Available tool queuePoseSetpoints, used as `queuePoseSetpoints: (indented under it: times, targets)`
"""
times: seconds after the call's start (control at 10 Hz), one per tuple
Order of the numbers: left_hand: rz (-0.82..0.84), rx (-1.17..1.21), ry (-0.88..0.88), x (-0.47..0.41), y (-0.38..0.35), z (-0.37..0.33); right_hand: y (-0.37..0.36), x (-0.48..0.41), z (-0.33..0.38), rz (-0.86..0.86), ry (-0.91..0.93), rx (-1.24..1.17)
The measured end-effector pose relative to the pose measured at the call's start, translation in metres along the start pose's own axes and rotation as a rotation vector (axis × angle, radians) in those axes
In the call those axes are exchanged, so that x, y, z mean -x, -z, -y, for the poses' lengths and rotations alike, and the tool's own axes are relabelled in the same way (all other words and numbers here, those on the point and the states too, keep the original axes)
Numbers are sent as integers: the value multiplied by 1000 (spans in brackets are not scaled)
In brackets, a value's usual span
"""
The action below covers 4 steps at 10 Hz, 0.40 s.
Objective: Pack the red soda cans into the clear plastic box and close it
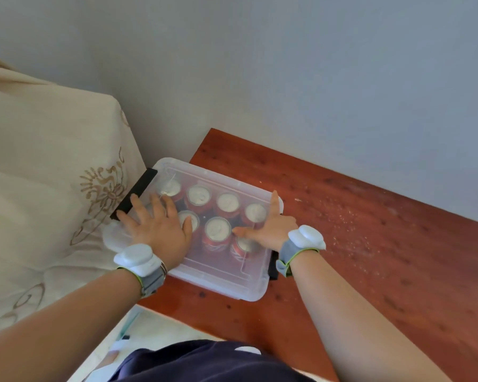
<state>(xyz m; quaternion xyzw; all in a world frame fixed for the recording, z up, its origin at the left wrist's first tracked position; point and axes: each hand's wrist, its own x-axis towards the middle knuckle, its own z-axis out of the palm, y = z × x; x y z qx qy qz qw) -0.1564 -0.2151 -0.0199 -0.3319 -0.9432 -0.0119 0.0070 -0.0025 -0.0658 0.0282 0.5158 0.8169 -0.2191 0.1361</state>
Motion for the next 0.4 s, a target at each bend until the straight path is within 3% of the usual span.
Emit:
queuePoseSetpoints:
  times: [0.3, 0.4]
  targets:
    - [50, -71, -29, 1, 4, 1, -5, 7, 25, -57, -13, 294]
    - [33, -26, -77, -4, 7, 10, 13, 12, 23, -16, 43, 199]
